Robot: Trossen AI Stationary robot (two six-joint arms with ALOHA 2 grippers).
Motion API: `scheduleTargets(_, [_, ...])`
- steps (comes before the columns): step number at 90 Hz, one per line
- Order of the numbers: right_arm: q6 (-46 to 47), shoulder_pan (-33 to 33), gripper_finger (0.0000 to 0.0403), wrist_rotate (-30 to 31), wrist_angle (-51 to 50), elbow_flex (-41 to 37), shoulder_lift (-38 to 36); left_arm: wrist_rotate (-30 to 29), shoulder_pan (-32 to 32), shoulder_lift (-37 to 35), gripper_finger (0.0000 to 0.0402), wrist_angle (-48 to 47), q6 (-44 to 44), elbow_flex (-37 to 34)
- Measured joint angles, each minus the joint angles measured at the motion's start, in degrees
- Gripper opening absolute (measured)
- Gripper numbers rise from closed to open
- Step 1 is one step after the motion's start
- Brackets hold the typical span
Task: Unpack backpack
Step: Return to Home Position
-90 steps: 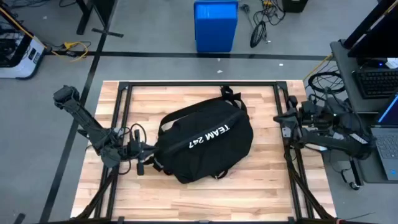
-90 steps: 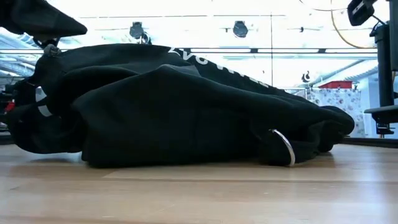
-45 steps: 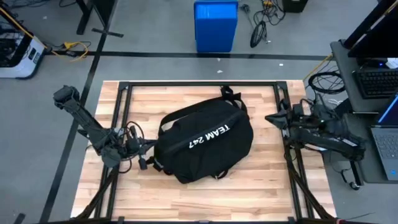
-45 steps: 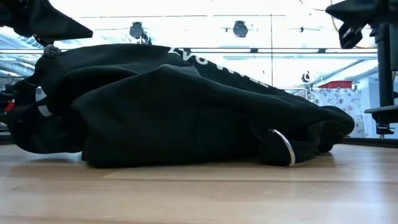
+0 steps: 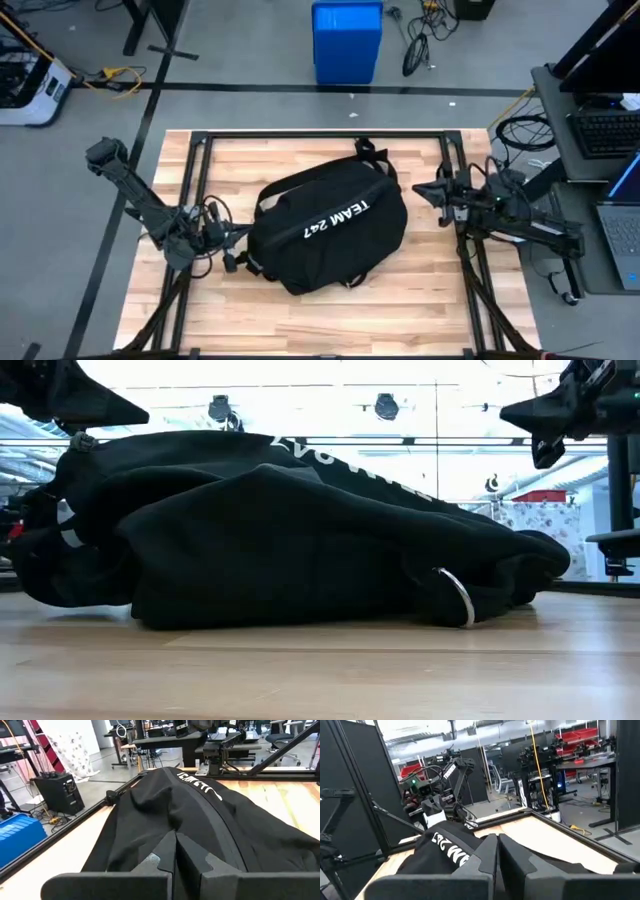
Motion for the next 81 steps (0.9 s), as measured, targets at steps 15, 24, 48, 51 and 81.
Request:
scheduleTargets(15, [0.4,0.0,0.0000,0.0,6.4,-3.5,0.0,0.0,0.0,0.0,0.0000,0.0,0.0,0.0])
scheduleTargets(24, [0.5,0.0,0.0000,0.9,7.1,-4.9,0.0,-0.1,0.0,0.0,0.0000,0.0,0.4,0.0])
scheduleTargets(48, [0.1,0.0,0.0000,3.1,7.1,-7.8,0.0,-1.8,0.1,-0.1,0.0000,-0.8,1.5,0.0])
scheduleTargets(51, [0.1,0.0,0.0000,3.4,7.0,-8.0,0.0,-1.8,0.1,-0.1,0.0000,-1.2,1.4,0.0])
scheduleTargets(81, [0.7,0.6,0.0000,4.4,5.3,-9.6,0.1,-3.4,1.0,-0.1,0.0000,-7.1,-4.6,0.0])
